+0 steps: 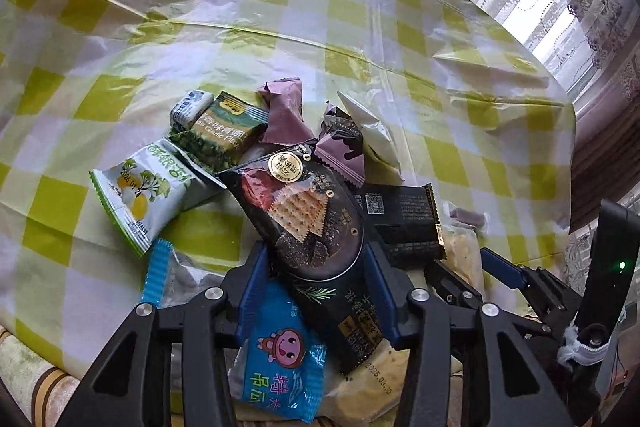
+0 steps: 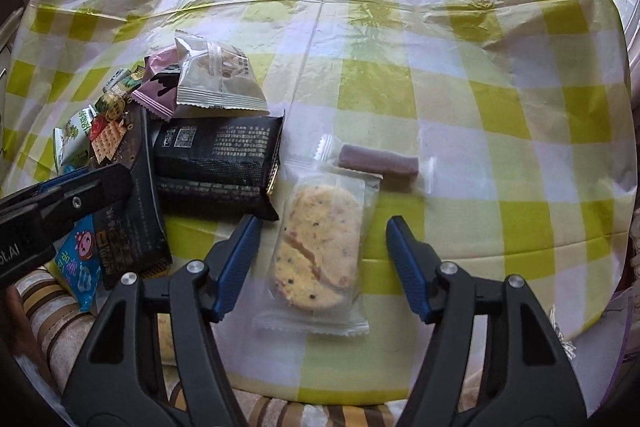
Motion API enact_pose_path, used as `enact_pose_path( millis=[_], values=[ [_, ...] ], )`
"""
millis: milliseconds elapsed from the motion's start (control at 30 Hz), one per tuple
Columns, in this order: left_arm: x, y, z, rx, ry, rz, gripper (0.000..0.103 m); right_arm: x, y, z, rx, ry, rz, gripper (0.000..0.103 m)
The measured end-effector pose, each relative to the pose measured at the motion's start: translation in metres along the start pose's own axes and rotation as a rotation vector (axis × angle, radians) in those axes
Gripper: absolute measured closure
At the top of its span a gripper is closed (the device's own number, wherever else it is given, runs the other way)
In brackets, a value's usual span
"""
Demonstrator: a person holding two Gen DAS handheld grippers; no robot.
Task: Organize snacks
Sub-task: 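Grasp a clear round cookie packet with the right tool while the left tool grasps a dark cracker pack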
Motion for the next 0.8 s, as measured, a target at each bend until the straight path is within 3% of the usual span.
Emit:
enact_pose_path(
  millis=[67,167,233,567,667,733,800],
  values=[
    [0.001,-0.003,0.0,-0.015,-0.008,0.003,0.062,-0.001,0.002,-0.003,0.005,-0.011,-0.004,0.049],
    [0.002,-0.006,0.001,-0.035,-0.017,-0.001,0.068,-0.001,0.004,-0.005,0.016,-0.022,-0.003,0.059],
    [0.005,-0.008,0.0,-0.044,-0.026,0.004,0.081,0.0,0.003,-0.005,0.012,-0.026,-0.004,0.061],
    [0.003,-0.017,0.005,-0.074,-0.011,0.017,0.089,0.002,0.005,-0.003,0.012,-0.038,-0.012,0.063],
    [0.0,-0.018,0.006,-0.042,0.011,0.045,0.079,0.003,0.004,-0.001,0.008,-0.041,-0.016,0.063],
    [-0.005,-0.016,0.007,-0.034,0.028,0.043,0.049,0.004,0.004,0.0,0.0,-0.045,-0.021,0.063],
    [-0.007,-0.02,0.009,-0.048,0.032,0.035,0.042,0.007,0.0,0.001,-0.017,-0.057,-0.004,0.063]
  ],
)
Point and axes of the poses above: each gripper's, at about its wrist camera, not at the fingertips, and x roughly against the way its jaws point, y to its left, z to its underside, the point moved 10 cm from there along -x, roughly the way its jaws point, and after that the axes turned 10 degrees about x, right-handed, at the moved point
